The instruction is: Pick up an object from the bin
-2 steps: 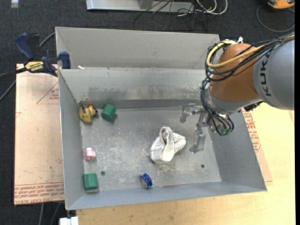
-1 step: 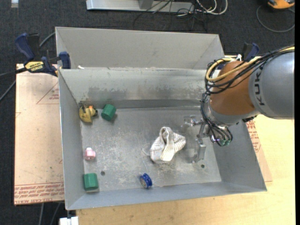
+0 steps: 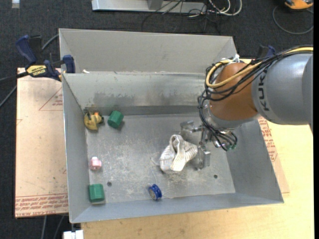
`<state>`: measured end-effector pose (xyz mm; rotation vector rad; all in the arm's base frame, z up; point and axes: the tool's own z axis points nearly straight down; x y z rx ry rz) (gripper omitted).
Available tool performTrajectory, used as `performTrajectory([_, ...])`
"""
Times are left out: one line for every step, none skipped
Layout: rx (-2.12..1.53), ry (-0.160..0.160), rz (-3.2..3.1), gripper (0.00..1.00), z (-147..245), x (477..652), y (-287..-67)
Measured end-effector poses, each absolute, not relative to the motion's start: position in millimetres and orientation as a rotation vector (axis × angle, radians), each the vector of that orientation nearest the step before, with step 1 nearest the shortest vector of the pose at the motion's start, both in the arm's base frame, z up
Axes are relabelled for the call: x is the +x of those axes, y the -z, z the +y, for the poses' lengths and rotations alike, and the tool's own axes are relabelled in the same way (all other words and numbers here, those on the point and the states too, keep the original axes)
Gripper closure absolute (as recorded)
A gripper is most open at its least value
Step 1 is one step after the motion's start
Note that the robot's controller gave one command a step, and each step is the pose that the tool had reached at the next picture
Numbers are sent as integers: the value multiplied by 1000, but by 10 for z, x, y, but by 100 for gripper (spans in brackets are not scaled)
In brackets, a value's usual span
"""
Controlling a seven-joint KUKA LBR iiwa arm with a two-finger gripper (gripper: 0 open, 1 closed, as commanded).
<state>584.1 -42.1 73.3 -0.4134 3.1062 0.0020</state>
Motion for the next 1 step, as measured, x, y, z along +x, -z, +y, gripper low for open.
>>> performTrajectory([-325,-5,3123,100,-344,5835,-706])
